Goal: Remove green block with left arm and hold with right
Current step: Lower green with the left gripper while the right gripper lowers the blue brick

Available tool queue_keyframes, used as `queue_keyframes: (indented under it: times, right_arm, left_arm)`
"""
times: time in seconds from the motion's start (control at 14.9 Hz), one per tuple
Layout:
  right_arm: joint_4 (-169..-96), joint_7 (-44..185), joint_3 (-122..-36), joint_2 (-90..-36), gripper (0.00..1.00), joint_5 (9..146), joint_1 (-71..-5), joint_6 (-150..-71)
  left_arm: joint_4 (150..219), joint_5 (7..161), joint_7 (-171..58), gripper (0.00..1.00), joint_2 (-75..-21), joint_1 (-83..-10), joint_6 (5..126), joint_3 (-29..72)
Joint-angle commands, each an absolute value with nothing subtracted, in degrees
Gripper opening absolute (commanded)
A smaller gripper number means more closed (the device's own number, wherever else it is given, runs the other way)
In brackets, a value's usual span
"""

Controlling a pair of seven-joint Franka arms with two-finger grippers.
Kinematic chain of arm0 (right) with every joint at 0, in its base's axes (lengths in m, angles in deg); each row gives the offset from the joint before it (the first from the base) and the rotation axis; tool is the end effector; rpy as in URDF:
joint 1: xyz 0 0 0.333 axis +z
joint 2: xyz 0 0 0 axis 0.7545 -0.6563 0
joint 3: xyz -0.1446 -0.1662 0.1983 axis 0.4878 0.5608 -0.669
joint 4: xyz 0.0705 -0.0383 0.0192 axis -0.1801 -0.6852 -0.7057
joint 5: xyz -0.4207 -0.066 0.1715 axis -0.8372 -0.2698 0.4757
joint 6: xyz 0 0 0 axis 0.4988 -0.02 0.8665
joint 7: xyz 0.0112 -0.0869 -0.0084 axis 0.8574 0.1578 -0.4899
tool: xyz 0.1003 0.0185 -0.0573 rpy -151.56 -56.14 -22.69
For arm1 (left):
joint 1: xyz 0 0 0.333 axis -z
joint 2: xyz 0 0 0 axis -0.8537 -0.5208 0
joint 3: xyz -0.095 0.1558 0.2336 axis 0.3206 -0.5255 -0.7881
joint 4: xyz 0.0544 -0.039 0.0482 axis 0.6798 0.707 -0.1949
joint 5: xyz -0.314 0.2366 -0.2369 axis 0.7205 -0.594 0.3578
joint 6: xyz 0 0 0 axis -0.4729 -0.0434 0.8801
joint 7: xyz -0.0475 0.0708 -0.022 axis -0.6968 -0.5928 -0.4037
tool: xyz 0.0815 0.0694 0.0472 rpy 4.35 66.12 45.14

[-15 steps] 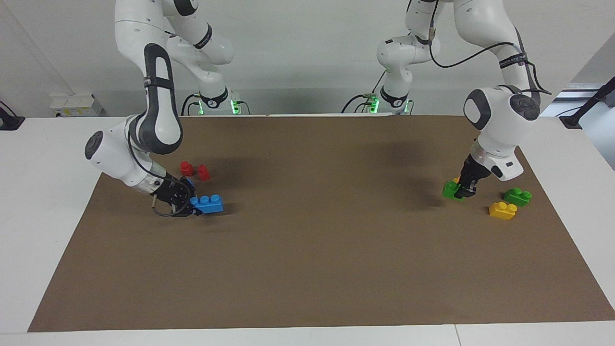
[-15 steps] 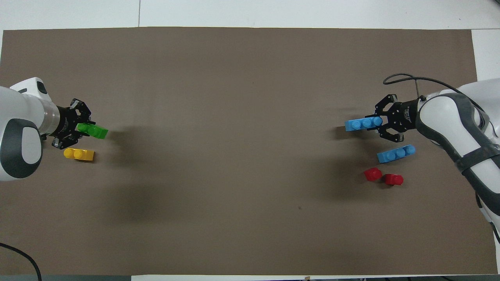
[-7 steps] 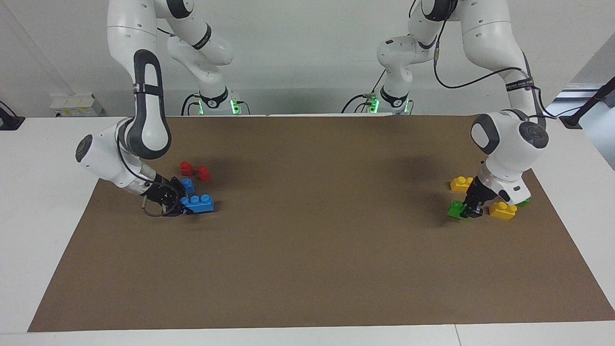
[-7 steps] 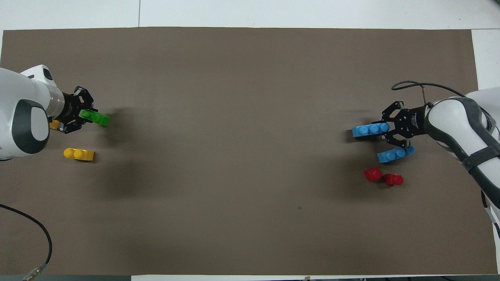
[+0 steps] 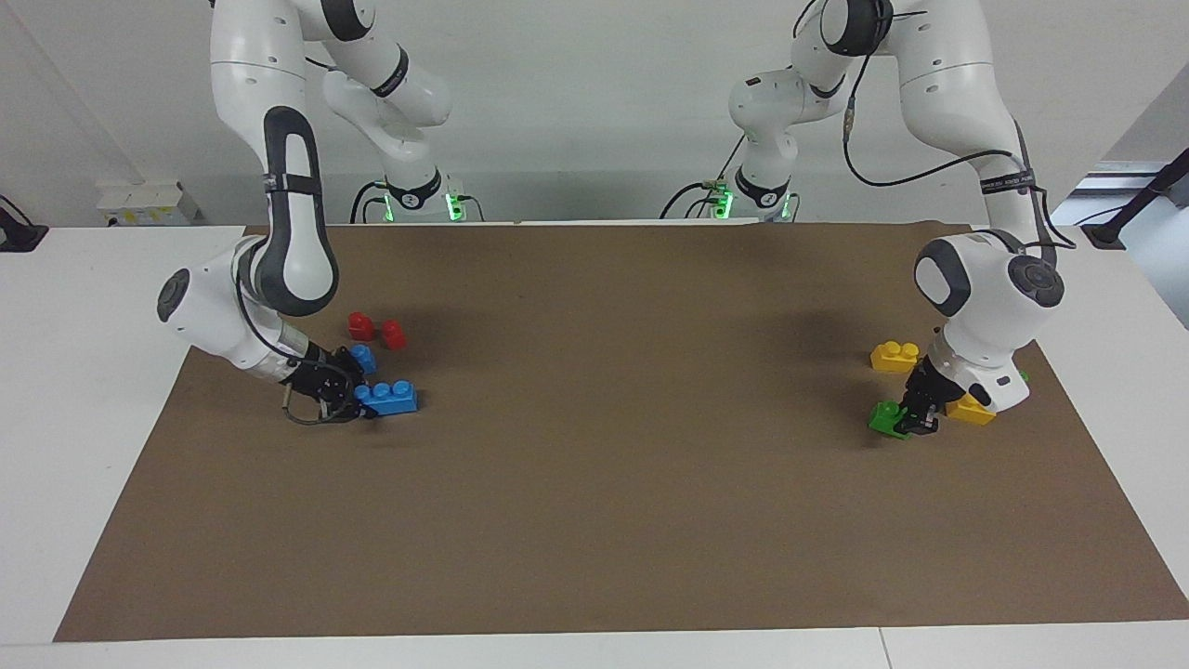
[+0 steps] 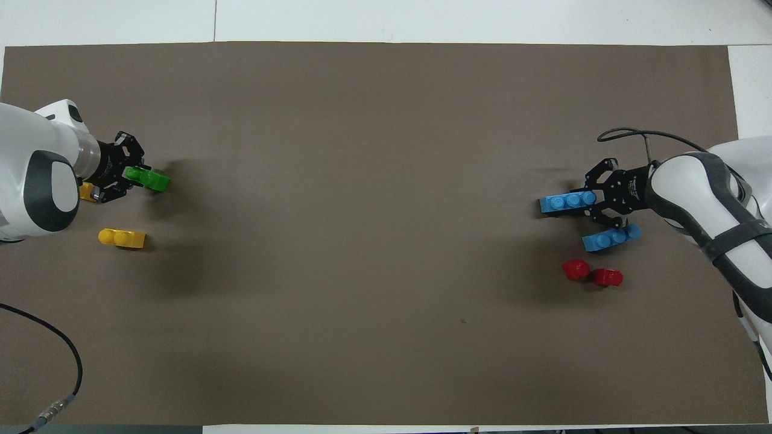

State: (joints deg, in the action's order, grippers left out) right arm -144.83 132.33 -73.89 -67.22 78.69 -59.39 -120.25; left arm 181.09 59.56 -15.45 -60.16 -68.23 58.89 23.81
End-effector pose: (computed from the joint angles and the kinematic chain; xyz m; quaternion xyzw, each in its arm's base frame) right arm 0.6220 -0.0675 0.1979 -0.7262 0.6490 0.1503 0.1696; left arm 0.6863 0.0524 0.2502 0.8555 0.5162 0.0159 0.0358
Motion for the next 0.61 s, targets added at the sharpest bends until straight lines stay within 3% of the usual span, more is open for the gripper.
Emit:
queue_keyframes:
  times: [0.0, 0.07, 0.13, 0.2, 0.54]
  right_arm:
    - [-145.9, 131.2, -74.3, -66.9, 0.00, 78.4, -60.1, -121.3]
    - [-145.8, 130.4, -74.3, -66.8, 0.13, 78.4, -60.1, -121.1]
    - [-145.8, 128.0, -74.3, -66.8, 0.43, 78.4, -60.1, -121.0]
    - [-145.8, 127.2, -74.3, -66.7, 0.99, 78.4, -59.6, -121.1]
    - [-144.8, 127.5, -74.3, -64.8, 1.00, 78.4, -59.6, -119.1]
  left_arm:
    - [180.2, 59.9, -19.3, 0.00, -61.6, -69.2, 60.0, 24.3]
    - [180.2, 59.9, -20.3, 0.56, -61.6, -69.2, 59.9, 24.3]
    - [180.1, 59.7, -20.9, 1.00, -61.6, -69.0, 59.7, 24.3]
    - [180.0, 59.5, -21.2, 1.00, -61.5, -68.9, 59.7, 24.3]
    - [179.5, 59.4, -25.3, 1.00, -60.4, -69.1, 58.9, 24.2]
